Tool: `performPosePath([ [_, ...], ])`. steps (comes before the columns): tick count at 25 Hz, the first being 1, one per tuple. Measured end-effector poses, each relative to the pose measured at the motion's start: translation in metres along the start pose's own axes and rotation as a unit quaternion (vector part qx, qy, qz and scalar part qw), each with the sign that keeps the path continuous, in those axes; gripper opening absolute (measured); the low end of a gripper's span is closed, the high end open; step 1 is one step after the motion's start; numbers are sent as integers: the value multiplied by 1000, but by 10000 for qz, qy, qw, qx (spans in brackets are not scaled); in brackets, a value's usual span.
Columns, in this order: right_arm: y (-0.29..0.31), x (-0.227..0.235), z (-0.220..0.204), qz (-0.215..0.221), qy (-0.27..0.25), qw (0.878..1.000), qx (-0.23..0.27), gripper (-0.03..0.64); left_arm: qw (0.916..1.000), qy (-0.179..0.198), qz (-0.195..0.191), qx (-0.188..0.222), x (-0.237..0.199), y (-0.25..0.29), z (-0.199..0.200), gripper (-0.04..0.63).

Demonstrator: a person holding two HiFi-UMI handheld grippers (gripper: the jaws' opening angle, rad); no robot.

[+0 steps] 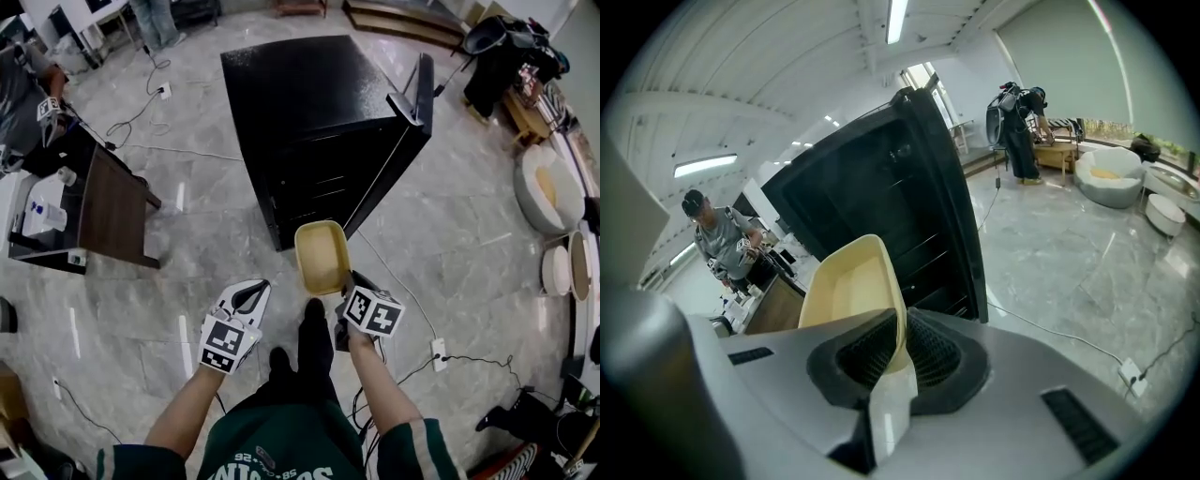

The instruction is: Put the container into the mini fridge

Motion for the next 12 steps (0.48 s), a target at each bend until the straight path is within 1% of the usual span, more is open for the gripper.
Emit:
performPosePath([
  [6, 41, 9, 48, -18, -53, 10000, 26, 48, 9999, -18, -51, -84, -8, 29, 5, 14],
  [12, 75, 15, 71, -11, -344, 9993, -170, 48, 9999, -103, 27, -99, -13, 44, 4, 14],
])
Point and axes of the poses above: the fingertips, and each gripper's own axes: y forward along the fingers, x to its right, z out of its top, the point moved 7 cm from there along -y, backward along the fingers, and after that the axes turned 10 degrees about -x, right-handed, at the moved point
